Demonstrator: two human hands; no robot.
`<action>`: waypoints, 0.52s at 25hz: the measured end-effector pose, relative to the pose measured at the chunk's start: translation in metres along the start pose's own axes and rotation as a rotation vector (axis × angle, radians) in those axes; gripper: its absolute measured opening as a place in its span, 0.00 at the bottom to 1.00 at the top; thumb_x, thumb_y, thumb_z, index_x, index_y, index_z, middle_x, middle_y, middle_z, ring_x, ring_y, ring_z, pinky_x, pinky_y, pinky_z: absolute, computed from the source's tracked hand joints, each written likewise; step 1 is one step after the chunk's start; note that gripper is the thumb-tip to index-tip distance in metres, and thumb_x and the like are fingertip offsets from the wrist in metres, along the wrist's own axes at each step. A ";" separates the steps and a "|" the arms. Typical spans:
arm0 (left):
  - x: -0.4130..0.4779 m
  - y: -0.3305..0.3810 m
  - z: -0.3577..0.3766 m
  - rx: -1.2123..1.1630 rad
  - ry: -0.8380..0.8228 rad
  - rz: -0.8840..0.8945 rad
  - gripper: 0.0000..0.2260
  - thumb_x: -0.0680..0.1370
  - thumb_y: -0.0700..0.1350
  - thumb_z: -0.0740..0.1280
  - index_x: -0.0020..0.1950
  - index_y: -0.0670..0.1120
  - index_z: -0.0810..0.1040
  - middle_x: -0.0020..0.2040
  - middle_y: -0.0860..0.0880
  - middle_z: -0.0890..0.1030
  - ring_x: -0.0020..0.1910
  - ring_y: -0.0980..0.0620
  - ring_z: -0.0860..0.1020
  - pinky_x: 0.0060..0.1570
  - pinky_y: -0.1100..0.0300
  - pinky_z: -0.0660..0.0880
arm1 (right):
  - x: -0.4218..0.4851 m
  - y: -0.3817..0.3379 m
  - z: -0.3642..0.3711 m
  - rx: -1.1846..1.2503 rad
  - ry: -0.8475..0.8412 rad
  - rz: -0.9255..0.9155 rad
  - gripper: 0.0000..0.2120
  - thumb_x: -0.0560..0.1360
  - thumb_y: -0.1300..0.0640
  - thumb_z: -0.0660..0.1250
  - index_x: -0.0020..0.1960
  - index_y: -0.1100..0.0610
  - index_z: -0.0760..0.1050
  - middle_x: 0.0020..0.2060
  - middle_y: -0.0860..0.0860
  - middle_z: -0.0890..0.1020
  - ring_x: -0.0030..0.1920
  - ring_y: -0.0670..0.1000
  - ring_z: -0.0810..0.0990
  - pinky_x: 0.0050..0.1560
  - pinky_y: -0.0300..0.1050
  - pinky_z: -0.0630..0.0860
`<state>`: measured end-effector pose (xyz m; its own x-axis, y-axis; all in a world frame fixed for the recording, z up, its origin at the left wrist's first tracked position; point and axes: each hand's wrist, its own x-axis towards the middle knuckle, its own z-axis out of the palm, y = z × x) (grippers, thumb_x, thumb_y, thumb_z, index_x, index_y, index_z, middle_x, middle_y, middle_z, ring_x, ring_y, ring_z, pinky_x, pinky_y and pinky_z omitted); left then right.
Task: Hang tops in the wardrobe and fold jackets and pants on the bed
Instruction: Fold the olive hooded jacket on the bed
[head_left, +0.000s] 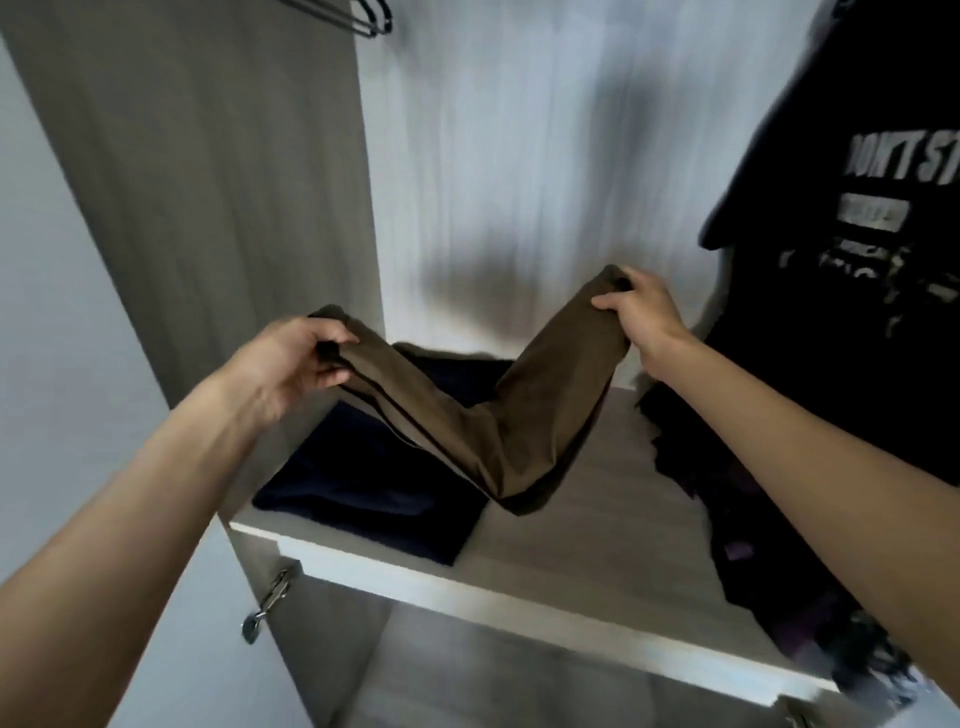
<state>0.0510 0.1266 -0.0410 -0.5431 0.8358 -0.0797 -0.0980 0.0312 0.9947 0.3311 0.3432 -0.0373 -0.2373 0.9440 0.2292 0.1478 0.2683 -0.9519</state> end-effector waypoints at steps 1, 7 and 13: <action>0.007 0.000 -0.006 0.002 0.041 0.004 0.06 0.78 0.35 0.64 0.42 0.43 0.76 0.37 0.47 0.76 0.27 0.56 0.77 0.25 0.67 0.75 | 0.025 0.004 0.016 -0.001 -0.020 -0.028 0.18 0.71 0.62 0.70 0.60 0.56 0.79 0.55 0.54 0.83 0.56 0.56 0.82 0.60 0.56 0.78; 0.026 0.014 -0.011 -0.081 0.207 0.110 0.06 0.78 0.31 0.64 0.46 0.41 0.76 0.42 0.43 0.79 0.33 0.52 0.81 0.36 0.61 0.79 | 0.124 -0.014 0.087 0.254 -0.112 -0.141 0.11 0.74 0.70 0.67 0.50 0.56 0.77 0.44 0.50 0.83 0.43 0.48 0.83 0.48 0.43 0.82; 0.045 -0.038 0.011 -0.156 0.413 0.143 0.12 0.78 0.31 0.65 0.58 0.43 0.77 0.49 0.46 0.85 0.48 0.49 0.83 0.48 0.56 0.82 | 0.243 0.075 0.145 0.483 -0.292 0.041 0.12 0.71 0.67 0.73 0.53 0.59 0.79 0.44 0.51 0.86 0.45 0.49 0.85 0.47 0.43 0.82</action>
<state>0.0394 0.1695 -0.0818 -0.8439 0.5365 0.0070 -0.1049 -0.1778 0.9785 0.1452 0.5647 -0.0826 -0.5067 0.8410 0.1895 -0.2776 0.0490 -0.9594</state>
